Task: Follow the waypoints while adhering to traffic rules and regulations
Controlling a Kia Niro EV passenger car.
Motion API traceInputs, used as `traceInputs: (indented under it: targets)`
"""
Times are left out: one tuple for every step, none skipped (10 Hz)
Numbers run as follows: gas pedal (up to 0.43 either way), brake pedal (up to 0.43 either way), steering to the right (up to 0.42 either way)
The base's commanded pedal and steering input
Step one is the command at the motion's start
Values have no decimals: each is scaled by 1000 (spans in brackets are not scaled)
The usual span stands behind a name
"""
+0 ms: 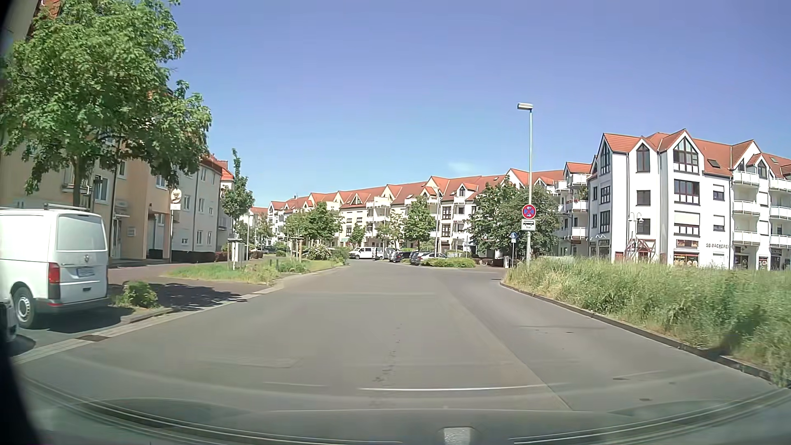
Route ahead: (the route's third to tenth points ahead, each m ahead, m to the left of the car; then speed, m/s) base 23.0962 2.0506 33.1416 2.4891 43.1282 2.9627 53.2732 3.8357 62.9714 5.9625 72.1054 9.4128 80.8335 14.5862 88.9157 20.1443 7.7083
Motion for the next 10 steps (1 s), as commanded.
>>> traceInputs:
  targets:
    - [67, 30, 10]
    - [39, 30, 6]
    - [39, 30, 6]
    - [39, 30, 6]
    - [39, 30, 3]
    - [39, 30, -3]
    - [0, 30, -6]
    - [0, 30, -6]
    - [0, 30, -7]
    - [0, 30, -7]
